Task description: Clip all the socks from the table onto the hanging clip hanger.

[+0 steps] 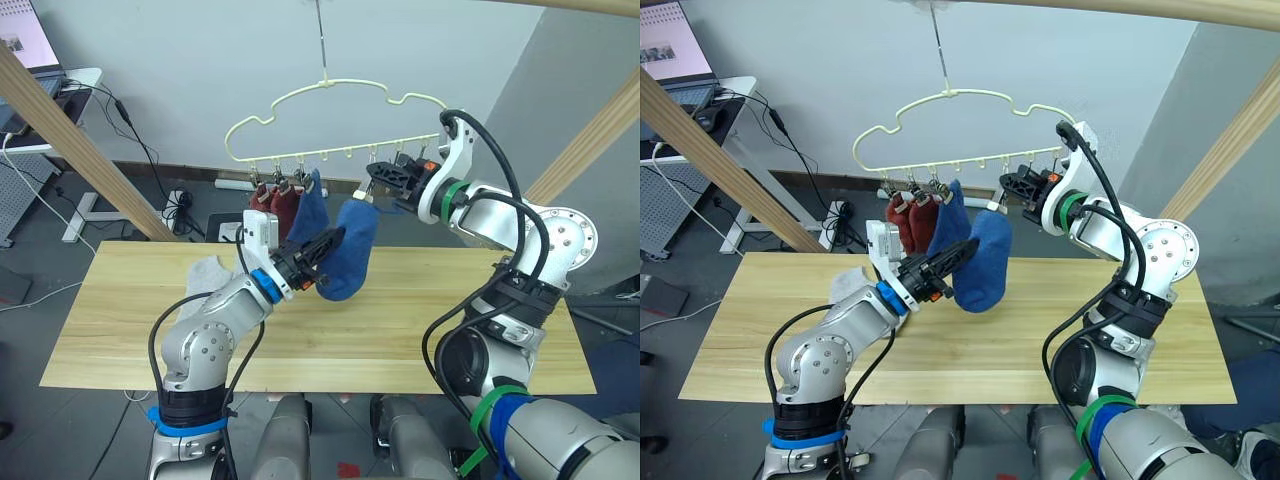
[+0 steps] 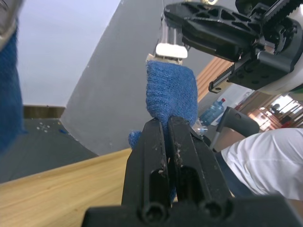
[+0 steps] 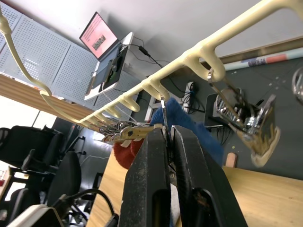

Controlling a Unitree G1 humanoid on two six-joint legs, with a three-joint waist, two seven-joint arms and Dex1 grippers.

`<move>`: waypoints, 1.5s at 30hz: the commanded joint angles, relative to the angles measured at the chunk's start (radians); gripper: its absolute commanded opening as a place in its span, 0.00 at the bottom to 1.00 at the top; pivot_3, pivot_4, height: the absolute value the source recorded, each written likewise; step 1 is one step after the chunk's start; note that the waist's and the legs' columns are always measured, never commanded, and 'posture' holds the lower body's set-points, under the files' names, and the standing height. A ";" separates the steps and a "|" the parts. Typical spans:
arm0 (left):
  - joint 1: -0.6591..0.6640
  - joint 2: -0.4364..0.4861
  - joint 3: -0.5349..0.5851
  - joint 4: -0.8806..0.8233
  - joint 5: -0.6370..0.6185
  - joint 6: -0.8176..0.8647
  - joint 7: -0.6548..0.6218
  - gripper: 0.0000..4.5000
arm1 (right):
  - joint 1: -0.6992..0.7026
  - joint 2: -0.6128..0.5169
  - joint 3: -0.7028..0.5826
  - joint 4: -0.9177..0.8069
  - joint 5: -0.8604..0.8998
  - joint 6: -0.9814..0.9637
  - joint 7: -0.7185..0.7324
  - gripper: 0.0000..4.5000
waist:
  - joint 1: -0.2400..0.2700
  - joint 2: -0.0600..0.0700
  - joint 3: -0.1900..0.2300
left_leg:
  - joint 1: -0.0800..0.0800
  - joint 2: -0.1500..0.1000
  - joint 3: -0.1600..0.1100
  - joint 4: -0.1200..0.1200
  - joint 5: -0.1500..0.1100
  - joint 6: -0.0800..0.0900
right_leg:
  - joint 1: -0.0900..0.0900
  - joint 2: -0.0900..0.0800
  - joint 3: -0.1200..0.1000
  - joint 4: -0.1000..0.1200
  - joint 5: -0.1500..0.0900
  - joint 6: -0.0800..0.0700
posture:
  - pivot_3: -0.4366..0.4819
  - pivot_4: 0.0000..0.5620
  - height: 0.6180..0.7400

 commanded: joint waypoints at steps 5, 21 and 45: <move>-0.035 0.001 0.005 0.016 -0.022 -0.015 -0.021 0.00 | -0.029 0.012 -0.033 -0.027 0.017 0.051 -0.008 0.00 | 0.000 0.000 0.000 | -0.002 0.000 0.000 0.000 0.000 0.000 | -0.001 0.000 0.000 -0.001 0.000 0.000 | 0.64 0.54 1.00; -0.084 0.012 0.007 0.029 -0.022 -0.018 -0.049 0.00 | -0.002 0.002 0.005 -0.047 -0.005 0.072 0.019 0.00 | -0.001 0.001 0.000 | -0.004 0.000 0.000 0.000 0.000 0.000 | -0.002 0.000 0.000 -0.002 0.000 0.000 | 0.65 0.54 1.00; -0.114 0.024 -0.061 0.147 0.137 -0.159 -0.100 0.29 | 0.191 -0.128 0.059 -0.308 0.117 0.062 0.161 1.00 | -0.004 0.001 0.001 | -0.009 0.000 0.003 -0.002 0.000 0.000 | -0.011 0.000 0.002 -0.001 0.000 0.000 | 0.62 0.52 1.00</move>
